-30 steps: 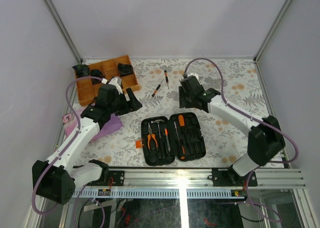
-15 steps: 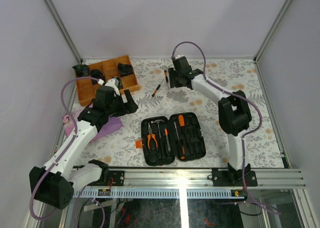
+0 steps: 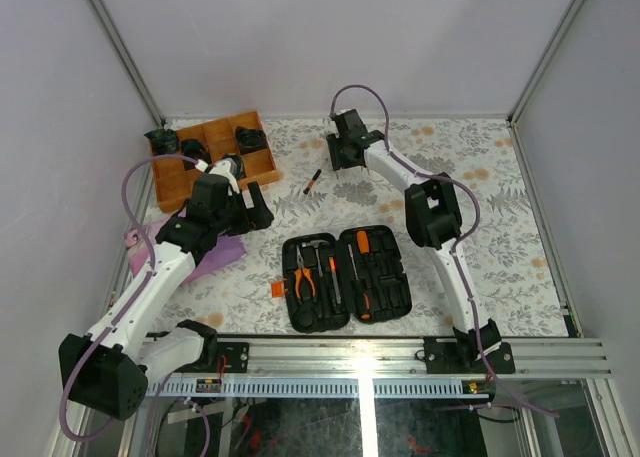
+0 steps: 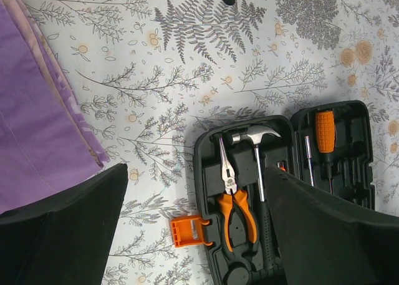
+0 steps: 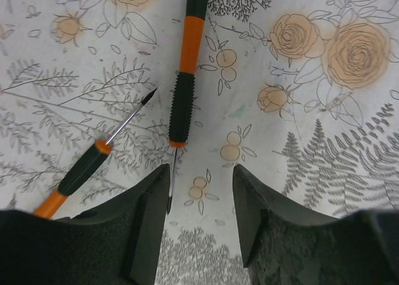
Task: Sort the tools into containers
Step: Pick up the screwdriver from the center of the board.
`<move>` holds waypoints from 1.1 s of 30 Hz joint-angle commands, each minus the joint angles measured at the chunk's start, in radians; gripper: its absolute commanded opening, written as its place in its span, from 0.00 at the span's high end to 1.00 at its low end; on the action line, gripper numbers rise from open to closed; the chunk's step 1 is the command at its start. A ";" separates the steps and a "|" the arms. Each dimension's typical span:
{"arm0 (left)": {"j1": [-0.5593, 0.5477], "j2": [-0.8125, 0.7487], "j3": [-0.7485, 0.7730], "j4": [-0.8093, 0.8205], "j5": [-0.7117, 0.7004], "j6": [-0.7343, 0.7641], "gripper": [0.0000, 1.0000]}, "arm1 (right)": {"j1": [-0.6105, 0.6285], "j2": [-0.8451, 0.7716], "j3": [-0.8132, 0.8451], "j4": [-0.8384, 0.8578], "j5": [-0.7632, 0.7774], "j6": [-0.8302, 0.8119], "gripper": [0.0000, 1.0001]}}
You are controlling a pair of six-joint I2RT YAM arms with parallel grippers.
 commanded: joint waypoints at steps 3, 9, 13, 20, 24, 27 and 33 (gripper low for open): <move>0.007 -0.005 -0.006 0.004 -0.008 0.023 0.11 | -0.017 0.071 0.126 -0.006 -0.057 -0.015 0.49; 0.007 -0.004 -0.005 0.004 -0.008 0.021 0.11 | -0.016 0.095 0.141 0.018 -0.076 0.002 0.49; 0.007 -0.001 -0.005 0.004 -0.003 0.022 0.11 | -0.017 0.110 0.154 0.019 -0.072 -0.004 0.50; 0.007 -0.001 -0.003 0.004 -0.002 0.024 0.11 | -0.017 0.171 0.221 -0.041 -0.035 -0.044 0.53; 0.007 -0.003 -0.003 0.004 -0.006 0.021 0.11 | -0.017 0.183 0.222 -0.062 -0.030 -0.059 0.62; 0.007 -0.005 -0.004 0.005 -0.010 0.022 0.11 | -0.016 0.184 0.216 -0.080 -0.034 -0.078 0.72; 0.007 -0.029 0.000 -0.008 0.005 0.021 0.11 | -0.017 0.054 0.053 -0.029 -0.016 -0.123 0.90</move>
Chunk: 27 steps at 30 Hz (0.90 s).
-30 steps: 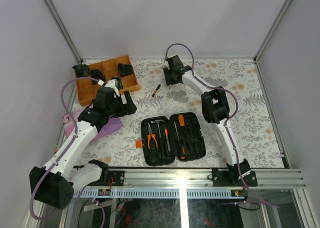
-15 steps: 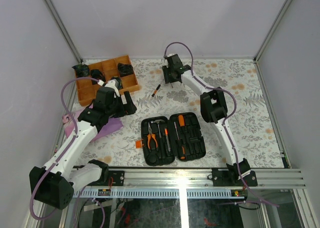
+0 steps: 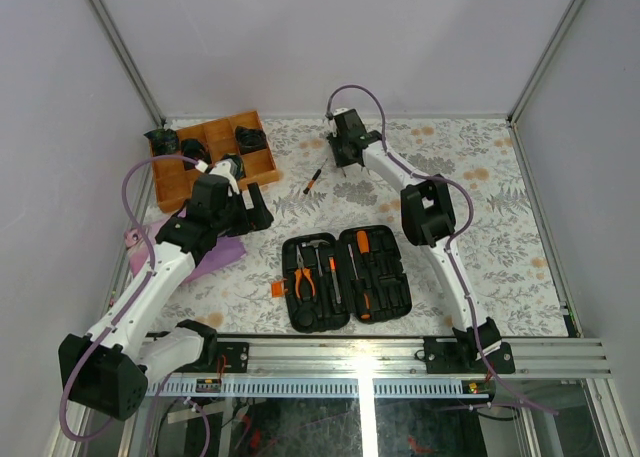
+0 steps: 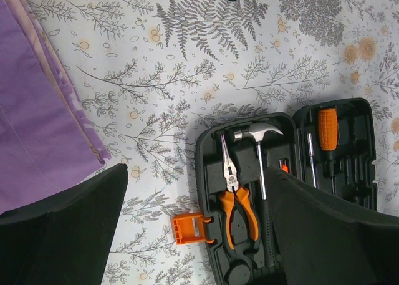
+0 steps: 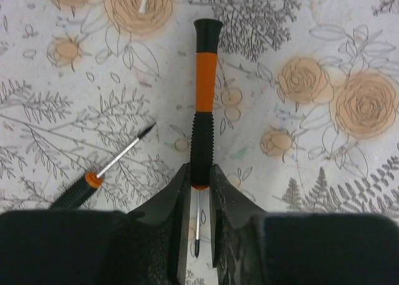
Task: Sort the tools into containers
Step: Pick up the screwdriver from the center of the board.
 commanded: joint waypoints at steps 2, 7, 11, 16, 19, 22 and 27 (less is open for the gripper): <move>0.007 -0.054 -0.004 0.001 0.004 0.020 0.11 | -0.002 -0.174 -0.214 0.027 0.041 -0.058 0.96; 0.008 -0.093 -0.001 0.004 0.002 0.019 0.07 | -0.002 -0.369 -0.437 0.136 0.098 -0.058 1.00; 0.008 -0.092 0.018 0.002 0.009 0.008 0.05 | -0.005 -0.529 -0.619 0.225 0.105 -0.029 1.00; 0.009 -0.091 0.032 0.009 0.025 -0.011 0.00 | -0.005 -0.741 -0.869 0.385 0.090 0.027 1.00; 0.009 -0.093 0.039 0.021 0.045 -0.024 0.00 | -0.004 -0.858 -1.016 0.479 0.043 0.054 1.00; 0.008 -0.108 0.035 0.041 0.063 -0.034 0.00 | -0.005 -0.975 -1.161 0.573 -0.043 0.069 1.00; 0.009 -0.118 0.042 0.068 0.094 -0.045 0.00 | -0.003 -1.173 -1.383 0.734 -0.239 0.091 1.00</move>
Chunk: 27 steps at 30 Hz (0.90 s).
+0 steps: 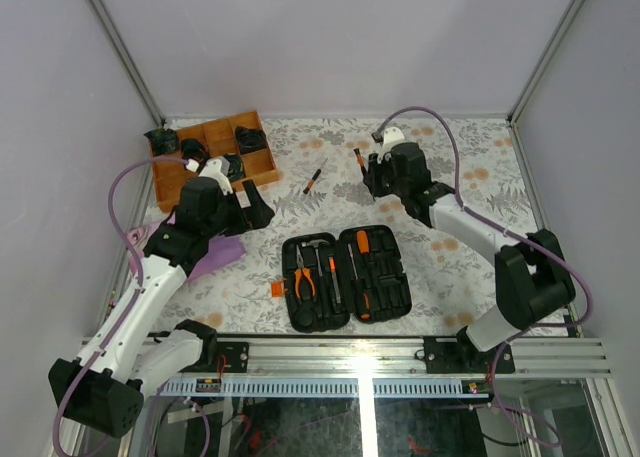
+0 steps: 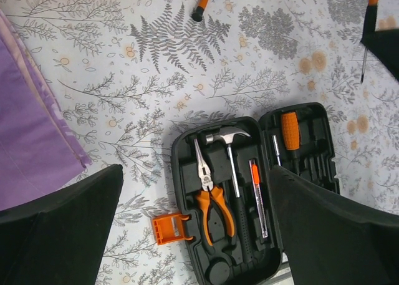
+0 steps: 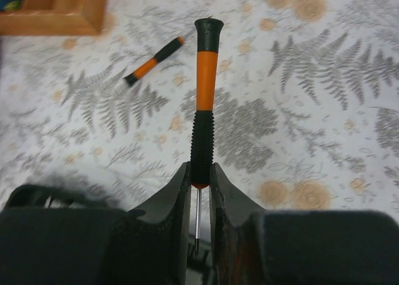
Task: Sort the tools into containers
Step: Pick up the screwdriver from the center of the board.
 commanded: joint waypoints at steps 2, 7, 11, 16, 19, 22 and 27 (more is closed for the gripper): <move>0.009 -0.021 0.037 0.081 0.071 -0.020 0.00 | 0.001 -0.191 -0.198 0.264 -0.241 0.048 1.00; 0.009 -0.028 0.025 0.135 0.142 -0.049 0.00 | 0.038 -0.285 -0.342 0.348 -0.341 -0.058 1.00; 0.009 -0.018 0.027 0.171 0.194 -0.054 0.00 | 0.121 -0.344 -0.424 0.347 -0.409 -0.243 1.00; 0.006 -0.002 0.034 0.188 0.234 -0.050 0.01 | 0.207 -0.381 -0.457 0.279 -0.452 -0.442 1.00; -0.021 0.009 0.046 0.178 0.243 -0.039 0.02 | 0.217 -0.393 -0.441 0.192 -0.481 -0.564 1.00; -0.089 0.011 0.050 0.173 0.218 -0.031 0.02 | 0.217 -0.420 -0.421 0.080 -0.531 -0.705 1.00; -0.170 0.006 0.024 0.181 0.228 -0.021 0.03 | 0.217 -0.466 -0.354 -0.126 -0.562 -0.932 1.00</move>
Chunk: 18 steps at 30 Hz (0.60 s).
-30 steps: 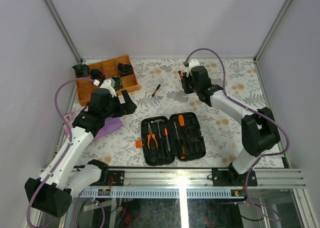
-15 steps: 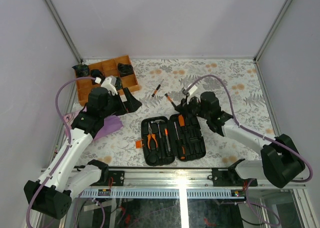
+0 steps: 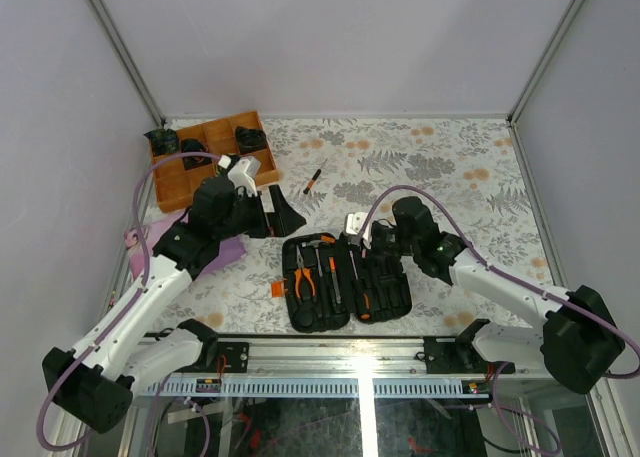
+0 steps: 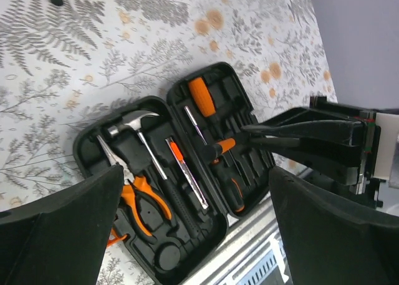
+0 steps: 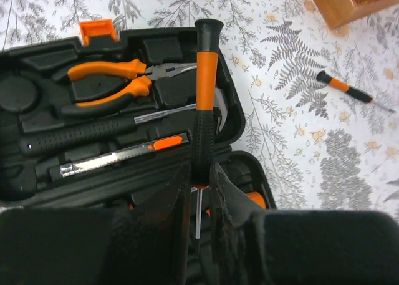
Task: Sort the tools into containers
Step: Pick up the screwdriver from the center of the board.
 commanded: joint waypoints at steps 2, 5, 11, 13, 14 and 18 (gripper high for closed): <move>-0.053 -0.010 0.000 0.066 0.043 0.029 0.03 | 0.005 -0.073 0.099 -0.217 -0.057 -0.302 1.00; -0.074 -0.008 0.003 0.072 0.077 0.042 0.04 | 0.005 -0.096 0.108 -0.285 -0.041 -0.388 1.00; -0.127 0.004 -0.007 0.083 0.137 0.073 0.05 | 0.005 -0.173 0.116 -0.408 -0.044 -0.614 1.00; -0.145 0.004 -0.016 0.092 0.168 0.087 0.06 | 0.005 -0.202 0.120 -0.432 -0.050 -0.655 1.00; -0.154 0.002 -0.020 0.096 0.184 0.094 0.06 | 0.005 -0.214 0.123 -0.447 -0.053 -0.677 1.00; -0.183 0.005 -0.033 0.103 0.239 0.122 0.07 | 0.005 -0.252 0.143 -0.483 -0.047 -0.719 1.00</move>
